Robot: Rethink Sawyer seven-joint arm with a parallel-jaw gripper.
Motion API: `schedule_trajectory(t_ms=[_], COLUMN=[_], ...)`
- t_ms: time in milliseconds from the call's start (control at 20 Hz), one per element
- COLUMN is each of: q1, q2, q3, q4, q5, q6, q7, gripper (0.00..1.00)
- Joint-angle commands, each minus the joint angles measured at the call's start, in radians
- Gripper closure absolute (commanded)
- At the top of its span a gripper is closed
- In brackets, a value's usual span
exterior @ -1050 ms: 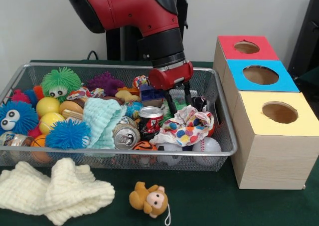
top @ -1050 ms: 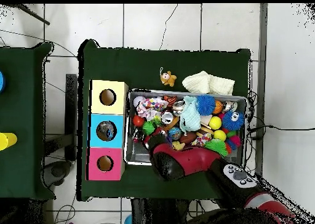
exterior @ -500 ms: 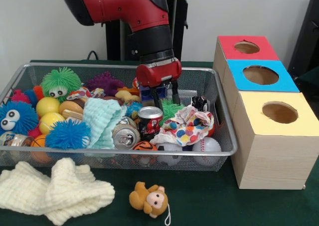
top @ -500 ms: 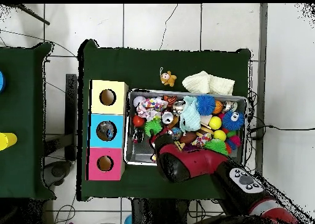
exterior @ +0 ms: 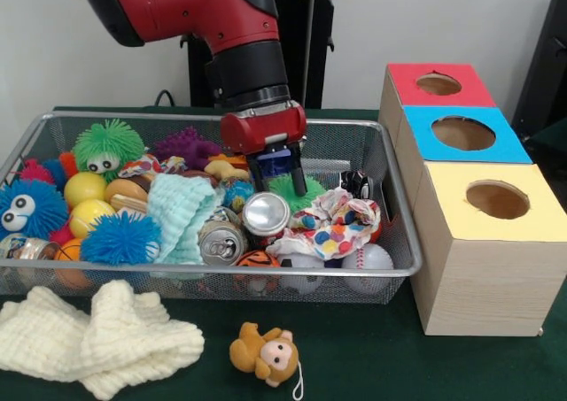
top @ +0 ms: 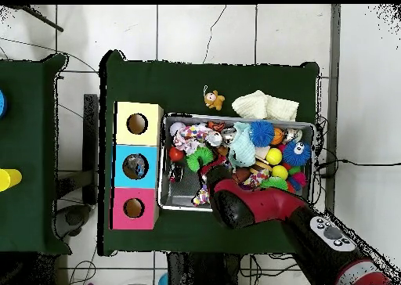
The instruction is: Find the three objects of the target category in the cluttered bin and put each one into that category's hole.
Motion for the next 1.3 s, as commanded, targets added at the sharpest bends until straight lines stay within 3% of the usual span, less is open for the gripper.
schedule_trajectory(t_ms=[50, 250, 450, 900, 1300], q1=[-0.099, -0.142, -0.151, -0.275, -0.298], q2=[0.046, 0.069, 0.073, 0.224, 0.279], q3=[0.175, 0.241, 0.258, 0.409, 0.415], q4=[-0.053, -0.035, -0.028, -0.043, -0.1], q5=[-0.076, -0.091, -0.088, -0.121, -0.105], q6=[-0.03, -0.04, -0.039, 0.127, 0.214], q7=[0.199, 0.207, 0.199, 0.125, 0.057], gripper=[0.0, 0.0, 0.0, 0.0, 0.0])
